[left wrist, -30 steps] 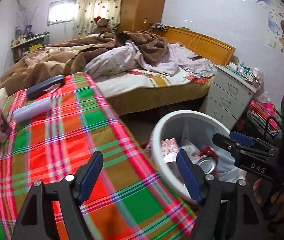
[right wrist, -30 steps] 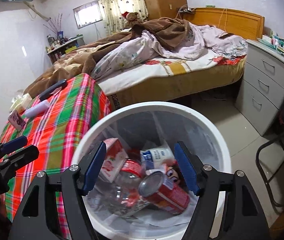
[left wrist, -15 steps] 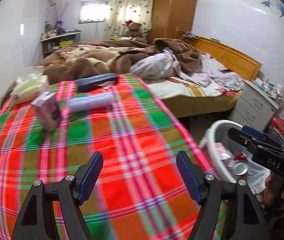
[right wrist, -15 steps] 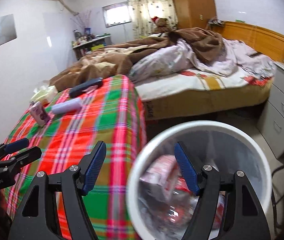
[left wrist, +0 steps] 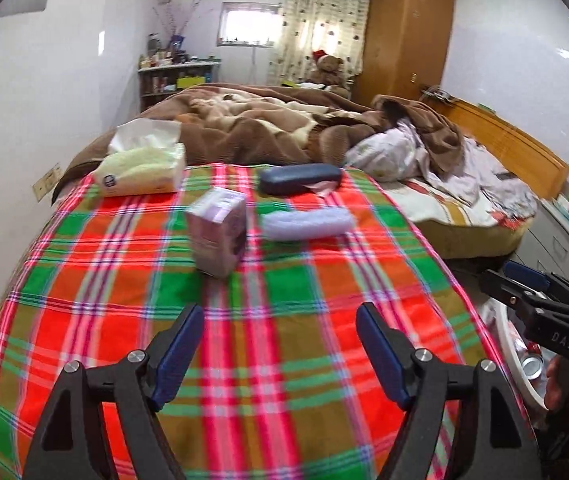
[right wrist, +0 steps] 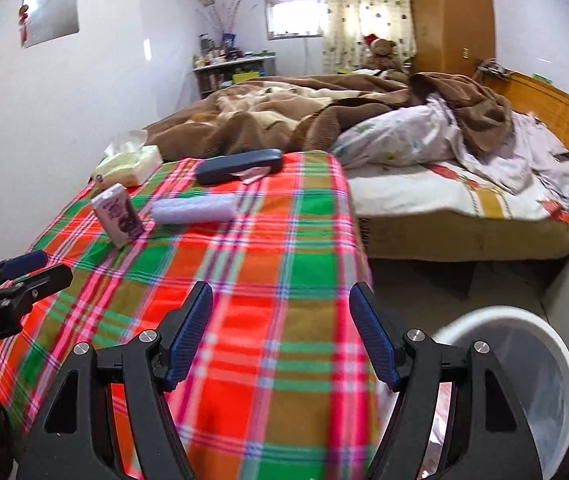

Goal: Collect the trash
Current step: 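Move both tools back to the bed toward the small carton and foam sleeve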

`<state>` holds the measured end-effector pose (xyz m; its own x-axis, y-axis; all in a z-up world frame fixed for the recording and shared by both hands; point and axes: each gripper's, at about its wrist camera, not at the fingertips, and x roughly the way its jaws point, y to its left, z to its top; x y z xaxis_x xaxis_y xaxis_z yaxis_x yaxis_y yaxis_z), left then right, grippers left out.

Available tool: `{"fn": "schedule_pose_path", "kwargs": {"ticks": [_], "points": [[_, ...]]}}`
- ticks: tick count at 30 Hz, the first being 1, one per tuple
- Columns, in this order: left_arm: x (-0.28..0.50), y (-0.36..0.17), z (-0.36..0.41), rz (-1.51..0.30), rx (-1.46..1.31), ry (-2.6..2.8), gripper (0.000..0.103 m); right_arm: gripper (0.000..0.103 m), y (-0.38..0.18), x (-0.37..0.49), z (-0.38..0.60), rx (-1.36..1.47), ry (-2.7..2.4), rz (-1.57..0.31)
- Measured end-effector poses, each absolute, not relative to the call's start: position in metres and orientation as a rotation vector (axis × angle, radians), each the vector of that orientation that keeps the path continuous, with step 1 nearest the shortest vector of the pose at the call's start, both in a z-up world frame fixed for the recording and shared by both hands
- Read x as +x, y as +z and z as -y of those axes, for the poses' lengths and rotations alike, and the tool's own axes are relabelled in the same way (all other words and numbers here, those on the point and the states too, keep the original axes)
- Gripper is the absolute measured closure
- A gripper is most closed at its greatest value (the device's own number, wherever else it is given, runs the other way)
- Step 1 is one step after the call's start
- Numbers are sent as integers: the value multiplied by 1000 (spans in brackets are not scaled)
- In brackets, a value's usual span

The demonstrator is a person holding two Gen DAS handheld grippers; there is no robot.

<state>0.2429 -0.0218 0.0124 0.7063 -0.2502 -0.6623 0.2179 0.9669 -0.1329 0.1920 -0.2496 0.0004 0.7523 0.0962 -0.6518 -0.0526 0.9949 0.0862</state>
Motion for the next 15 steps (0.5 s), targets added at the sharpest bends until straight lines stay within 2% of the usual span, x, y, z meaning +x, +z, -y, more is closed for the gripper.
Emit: {"fn": "schedule_pose_path", "kwargs": {"ticks": [6,15], "points": [[276,10,-12,-754,-115,-231,25,31,11,225,223,40,154,-719],[317,1,-20,-776,-101,-246,25,31,-5,279,189,-60,229,-759]]}}
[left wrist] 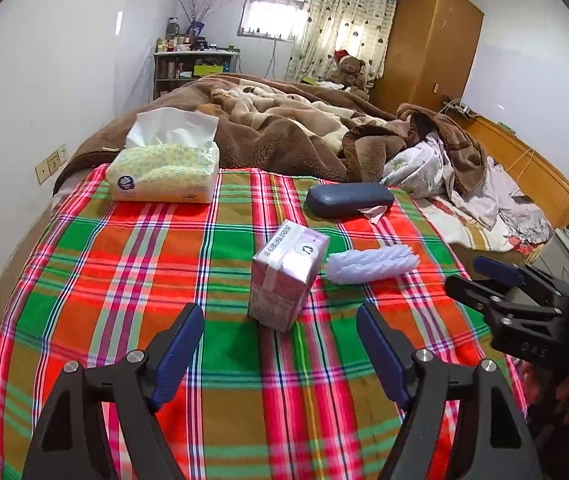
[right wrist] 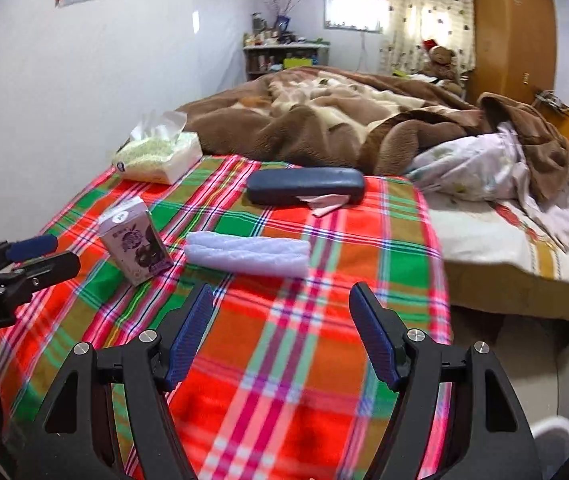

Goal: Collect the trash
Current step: 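Move both tools back to the bed toward the small carton and foam sleeve, then grasp the small lilac carton with the left tool while the right tool grasps the white foam sleeve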

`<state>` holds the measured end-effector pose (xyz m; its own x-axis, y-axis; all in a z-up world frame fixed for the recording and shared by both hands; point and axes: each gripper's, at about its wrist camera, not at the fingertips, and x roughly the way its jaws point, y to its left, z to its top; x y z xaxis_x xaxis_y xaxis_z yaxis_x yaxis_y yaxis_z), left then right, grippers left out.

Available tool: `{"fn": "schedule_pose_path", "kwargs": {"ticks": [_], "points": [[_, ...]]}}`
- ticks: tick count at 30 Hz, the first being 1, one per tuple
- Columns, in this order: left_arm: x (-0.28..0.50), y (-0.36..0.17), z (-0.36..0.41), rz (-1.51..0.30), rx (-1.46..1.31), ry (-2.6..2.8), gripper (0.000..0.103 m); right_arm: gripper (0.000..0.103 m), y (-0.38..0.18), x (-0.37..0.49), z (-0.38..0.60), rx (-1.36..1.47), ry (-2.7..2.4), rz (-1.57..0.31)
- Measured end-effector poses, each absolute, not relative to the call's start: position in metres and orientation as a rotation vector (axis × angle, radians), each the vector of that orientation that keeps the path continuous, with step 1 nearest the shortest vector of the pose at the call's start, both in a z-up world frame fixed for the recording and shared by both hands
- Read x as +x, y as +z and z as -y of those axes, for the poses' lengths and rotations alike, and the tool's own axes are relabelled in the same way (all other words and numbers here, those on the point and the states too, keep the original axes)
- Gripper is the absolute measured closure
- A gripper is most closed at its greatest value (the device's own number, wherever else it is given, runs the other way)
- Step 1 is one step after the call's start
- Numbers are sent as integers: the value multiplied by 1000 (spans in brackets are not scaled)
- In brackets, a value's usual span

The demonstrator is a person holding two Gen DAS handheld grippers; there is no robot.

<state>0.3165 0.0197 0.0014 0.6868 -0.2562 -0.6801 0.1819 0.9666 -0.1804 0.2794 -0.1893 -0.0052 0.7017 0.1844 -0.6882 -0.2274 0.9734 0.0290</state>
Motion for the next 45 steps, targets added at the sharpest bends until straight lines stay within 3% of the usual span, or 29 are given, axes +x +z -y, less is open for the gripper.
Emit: {"fn": "schedule_pose_path", "kwargs": {"ticks": [21,28,39,40,43,45], "points": [[374,-27,-18,-833,-73,-277,25,31,-37,362,166,-112,597,-841],[378,-31,-16,-835,-56,-284,25,31,-41,348,165,-160,723,-950],[386,-36,-8,-850,-80,-315,25,31,-51,326,142,-339,592,-946],[386,-37,-9,-845,-87,-315,25,32,-51,325,143,-319,585,-937],[390,-38,-10,-848,-129,-324,29,46,-48,325,154,-287,551,-925],[390,-37,-8,-848,-131,-325,44,52,-47,325,158,-275,534,-914]]}}
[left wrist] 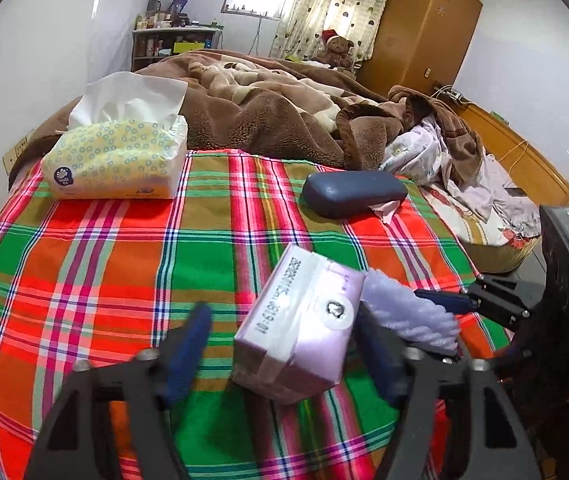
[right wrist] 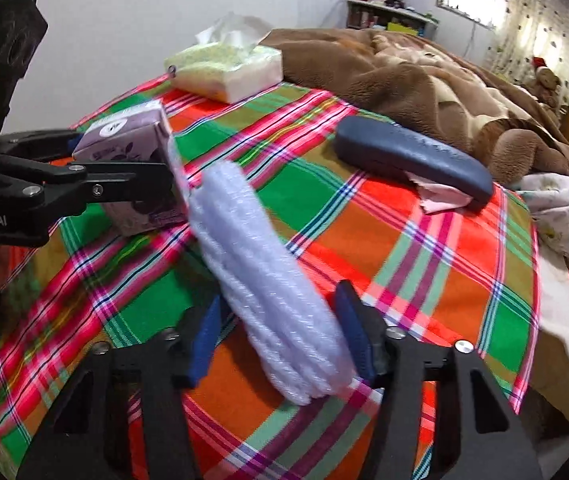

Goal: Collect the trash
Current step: 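Grasp the small lilac carton with the left tool while the right tool grasps the white foam sleeve, then carry the carton and foam sleeve over the white bin and open both tools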

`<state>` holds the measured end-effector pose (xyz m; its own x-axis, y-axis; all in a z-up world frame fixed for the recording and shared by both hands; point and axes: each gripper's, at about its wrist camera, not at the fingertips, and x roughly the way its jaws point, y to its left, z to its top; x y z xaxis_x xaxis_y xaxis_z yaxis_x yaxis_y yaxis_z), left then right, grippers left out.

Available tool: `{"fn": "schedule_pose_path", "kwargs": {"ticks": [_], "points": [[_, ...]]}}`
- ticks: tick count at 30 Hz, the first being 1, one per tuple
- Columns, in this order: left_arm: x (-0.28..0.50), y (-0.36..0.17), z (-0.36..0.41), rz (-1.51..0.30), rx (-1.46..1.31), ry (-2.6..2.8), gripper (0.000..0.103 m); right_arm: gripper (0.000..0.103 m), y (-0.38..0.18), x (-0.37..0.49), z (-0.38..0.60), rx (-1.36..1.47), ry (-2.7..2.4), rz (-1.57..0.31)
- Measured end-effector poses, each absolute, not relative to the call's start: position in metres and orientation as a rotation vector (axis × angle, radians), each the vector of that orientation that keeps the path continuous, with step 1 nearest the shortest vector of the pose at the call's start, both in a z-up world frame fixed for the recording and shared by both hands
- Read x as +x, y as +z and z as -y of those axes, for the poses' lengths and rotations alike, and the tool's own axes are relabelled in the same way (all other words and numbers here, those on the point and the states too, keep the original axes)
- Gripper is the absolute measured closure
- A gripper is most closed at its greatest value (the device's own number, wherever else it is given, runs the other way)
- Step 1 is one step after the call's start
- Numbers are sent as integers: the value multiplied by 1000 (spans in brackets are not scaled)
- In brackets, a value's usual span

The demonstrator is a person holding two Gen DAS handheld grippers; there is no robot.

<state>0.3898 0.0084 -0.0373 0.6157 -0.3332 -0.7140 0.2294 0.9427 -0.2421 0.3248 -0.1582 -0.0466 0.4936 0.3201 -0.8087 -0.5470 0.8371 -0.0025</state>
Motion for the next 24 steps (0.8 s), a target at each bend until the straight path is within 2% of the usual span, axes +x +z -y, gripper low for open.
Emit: {"fn": "schedule_pose_path", "kwargs": {"ticks": [1,5,8,24], "points": [[390,-37,-6,-849,-122,-327,49,55,-46,325,161,-262,519,-917],[386,-36,1,-845,-112,-334,54,67,-46,325,168,-194,484,-915],[382,-34,6,-842,-97,-329,55,73,-46,323,170,-142,459,-906],[308,-6,27,-785,-56,-339,55,75,-22,267,191,30,368,-856]]}}
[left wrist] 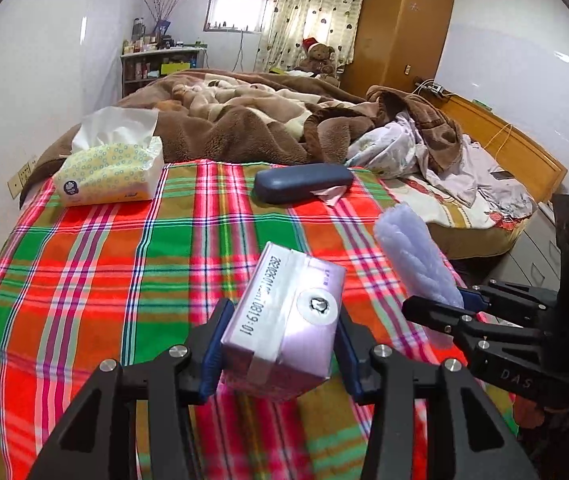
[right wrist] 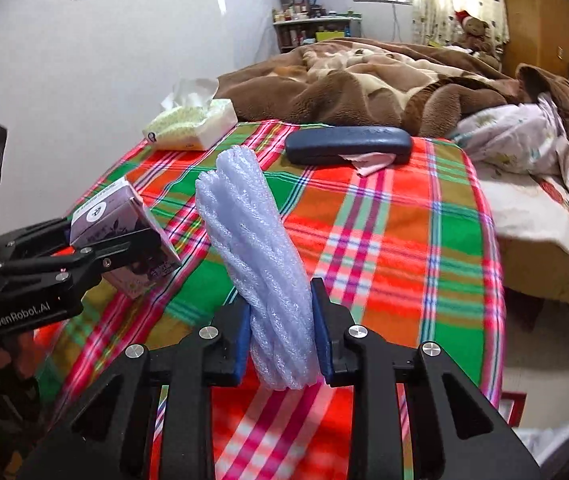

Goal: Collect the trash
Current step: 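Carry the carton and foam sleeve over the white bin and open both tools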

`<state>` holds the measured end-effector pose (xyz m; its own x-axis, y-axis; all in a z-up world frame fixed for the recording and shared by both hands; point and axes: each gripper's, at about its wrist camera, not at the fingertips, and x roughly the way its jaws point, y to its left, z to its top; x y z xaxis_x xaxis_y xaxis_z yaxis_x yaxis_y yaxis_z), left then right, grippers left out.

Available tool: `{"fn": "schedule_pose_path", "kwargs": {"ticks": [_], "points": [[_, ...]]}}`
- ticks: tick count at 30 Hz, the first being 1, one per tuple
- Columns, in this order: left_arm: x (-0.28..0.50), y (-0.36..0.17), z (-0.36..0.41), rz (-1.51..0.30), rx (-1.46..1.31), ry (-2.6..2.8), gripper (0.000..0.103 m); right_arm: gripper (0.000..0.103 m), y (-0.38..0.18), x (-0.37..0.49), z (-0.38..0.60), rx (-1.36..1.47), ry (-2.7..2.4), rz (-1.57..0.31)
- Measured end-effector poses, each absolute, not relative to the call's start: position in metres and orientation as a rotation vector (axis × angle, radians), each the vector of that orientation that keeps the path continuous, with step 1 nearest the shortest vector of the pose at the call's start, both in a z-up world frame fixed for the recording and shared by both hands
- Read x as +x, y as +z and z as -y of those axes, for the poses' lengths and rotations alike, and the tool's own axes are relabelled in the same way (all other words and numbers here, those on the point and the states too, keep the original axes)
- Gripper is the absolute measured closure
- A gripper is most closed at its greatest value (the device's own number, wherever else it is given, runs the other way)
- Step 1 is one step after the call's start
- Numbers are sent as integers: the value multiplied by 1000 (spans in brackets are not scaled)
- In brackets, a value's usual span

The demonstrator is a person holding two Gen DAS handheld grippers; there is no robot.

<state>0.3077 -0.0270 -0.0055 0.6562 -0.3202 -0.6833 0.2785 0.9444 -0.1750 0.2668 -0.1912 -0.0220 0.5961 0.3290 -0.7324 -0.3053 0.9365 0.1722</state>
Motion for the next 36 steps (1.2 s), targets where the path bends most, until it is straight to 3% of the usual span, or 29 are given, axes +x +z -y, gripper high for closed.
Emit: {"fn": "schedule_pose_path", "kwargs": {"ticks": [21,36], "points": [[185,47,136,-698,21,-546,55,75,16,146,290,181,124,-747],[136,32,262,-743,92,-776,55,75,6,86,367,216,-161,-742]]}}
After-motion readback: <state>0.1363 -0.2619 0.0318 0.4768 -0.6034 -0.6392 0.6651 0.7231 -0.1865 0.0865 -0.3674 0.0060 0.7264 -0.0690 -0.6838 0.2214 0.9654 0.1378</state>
